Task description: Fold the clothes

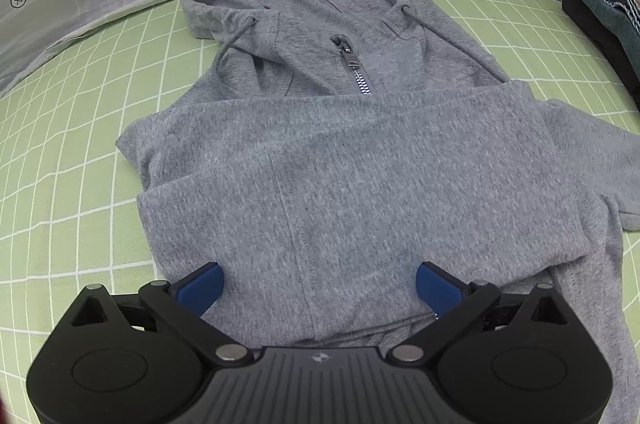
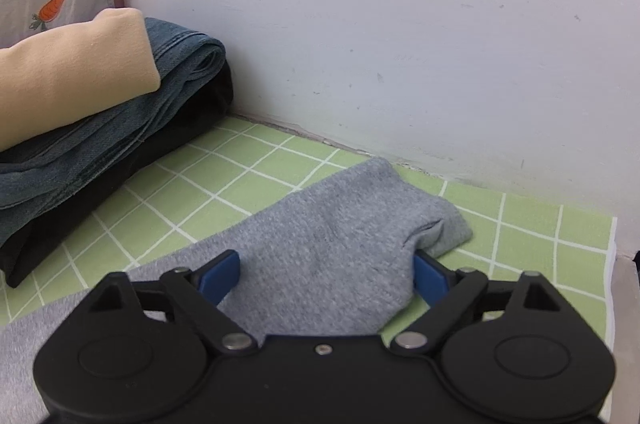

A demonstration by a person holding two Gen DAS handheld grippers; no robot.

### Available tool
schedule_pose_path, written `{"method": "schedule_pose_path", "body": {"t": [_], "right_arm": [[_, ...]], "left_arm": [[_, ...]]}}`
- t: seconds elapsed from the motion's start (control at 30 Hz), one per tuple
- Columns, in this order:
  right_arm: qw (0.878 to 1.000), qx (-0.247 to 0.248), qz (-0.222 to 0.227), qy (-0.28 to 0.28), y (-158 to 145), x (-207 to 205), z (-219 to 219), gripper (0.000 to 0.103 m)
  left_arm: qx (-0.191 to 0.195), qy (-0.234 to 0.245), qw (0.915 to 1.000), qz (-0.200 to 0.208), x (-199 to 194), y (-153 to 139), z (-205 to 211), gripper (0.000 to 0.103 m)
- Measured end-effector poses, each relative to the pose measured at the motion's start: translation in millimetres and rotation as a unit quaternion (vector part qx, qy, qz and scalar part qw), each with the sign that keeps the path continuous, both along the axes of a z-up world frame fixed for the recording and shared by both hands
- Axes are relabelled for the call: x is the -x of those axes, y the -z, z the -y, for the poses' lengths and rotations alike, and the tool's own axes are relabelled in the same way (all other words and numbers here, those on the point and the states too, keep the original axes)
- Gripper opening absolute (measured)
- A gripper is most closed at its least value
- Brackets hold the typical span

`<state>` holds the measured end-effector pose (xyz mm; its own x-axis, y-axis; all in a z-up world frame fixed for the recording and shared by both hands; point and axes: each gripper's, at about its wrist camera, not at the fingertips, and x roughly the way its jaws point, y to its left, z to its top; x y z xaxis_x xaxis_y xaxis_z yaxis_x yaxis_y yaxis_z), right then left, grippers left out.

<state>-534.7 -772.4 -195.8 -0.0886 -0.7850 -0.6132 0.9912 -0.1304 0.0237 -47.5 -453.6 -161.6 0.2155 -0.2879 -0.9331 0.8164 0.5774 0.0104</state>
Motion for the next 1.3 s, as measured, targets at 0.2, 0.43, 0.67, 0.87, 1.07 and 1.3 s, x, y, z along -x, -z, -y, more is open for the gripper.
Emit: {"method": "schedule_pose_path", "body": {"t": [0.2,0.43,0.67,0.87,1.07,1.3], "right_arm": [[0.998,-0.012,0.030,-0.056,-9,-36,-16,0.020],[0.967,-0.075,0.195,-0.147,-15,-106,-79,0.018],[0.848,-0.159,0.435,-0.259,-28,-187,-130,0.017],[0.818,-0.195,0.361,-0.402,-51,-283,-172,0.018],[0.843,-0.190,0.204,-0.459,-56,-308,-209,0.059],[0.899,-0.073,0.115,-0.417,-76,-255,-209,0.101]], "left_arm": [[0.021,-0.008,0.9994,-0.027,0,-5,-9,0.101],[0.059,-0.030,0.9966,-0.048,1,-13,-28,0.101],[0.094,-0.060,0.9928,-0.044,-3,-24,-55,0.101],[0.119,-0.100,0.9868,-0.045,-10,-30,-83,0.101],[0.136,-0.137,0.9800,-0.047,-11,-33,-106,0.101],[0.145,-0.122,0.9803,-0.056,-1,-33,-92,0.101]]}}
